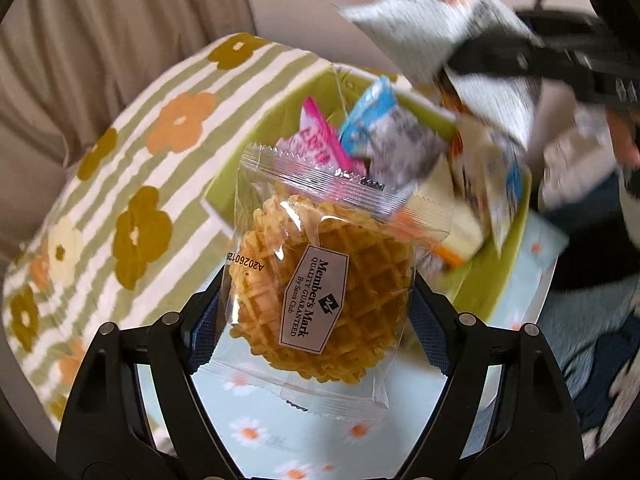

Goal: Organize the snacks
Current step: 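Carry both packs over the yellow box and open both tools to drop them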

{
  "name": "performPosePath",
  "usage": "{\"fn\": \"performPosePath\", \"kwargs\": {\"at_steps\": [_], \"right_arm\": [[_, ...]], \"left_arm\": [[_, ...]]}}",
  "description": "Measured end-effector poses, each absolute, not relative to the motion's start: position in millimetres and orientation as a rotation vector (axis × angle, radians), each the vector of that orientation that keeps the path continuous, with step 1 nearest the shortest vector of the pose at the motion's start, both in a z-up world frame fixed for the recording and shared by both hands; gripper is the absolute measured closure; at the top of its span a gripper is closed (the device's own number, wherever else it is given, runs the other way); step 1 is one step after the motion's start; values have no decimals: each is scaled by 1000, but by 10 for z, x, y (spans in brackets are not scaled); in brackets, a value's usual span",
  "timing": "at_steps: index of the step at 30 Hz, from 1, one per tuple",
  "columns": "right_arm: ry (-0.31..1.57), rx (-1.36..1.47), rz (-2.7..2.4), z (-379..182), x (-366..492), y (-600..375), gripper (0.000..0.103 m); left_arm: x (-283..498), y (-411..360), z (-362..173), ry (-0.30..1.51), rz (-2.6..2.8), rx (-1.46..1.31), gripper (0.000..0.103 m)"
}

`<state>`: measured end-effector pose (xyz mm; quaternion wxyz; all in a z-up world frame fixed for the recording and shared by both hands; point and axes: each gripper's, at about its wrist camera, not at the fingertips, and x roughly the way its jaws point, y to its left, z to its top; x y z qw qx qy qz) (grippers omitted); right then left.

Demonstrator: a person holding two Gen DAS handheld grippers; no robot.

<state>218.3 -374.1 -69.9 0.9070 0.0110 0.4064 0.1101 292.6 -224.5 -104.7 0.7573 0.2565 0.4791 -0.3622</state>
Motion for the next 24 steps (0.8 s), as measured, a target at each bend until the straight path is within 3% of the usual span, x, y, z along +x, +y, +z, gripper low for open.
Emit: {"fn": "performPosePath", "kwargs": {"at_steps": [8, 10, 11, 24], "right_arm": [[876, 70, 260, -874, 2265, -3978, 61], [884, 71, 263, -903, 2286, -3986, 61], [891, 72, 266, -920, 2296, -3991, 61], [969, -20, 301, -1166, 2555, -3835, 58]], "left_arm": [[3111, -2661, -1368, 1153, -739, 475, 19], [3141, -2638, -1403, 1166, -734, 422, 3], [3144, -2620, -1406, 1164, -725, 403, 2], [3047, -2210, -1365, 1150, -602, 209, 2]]}}
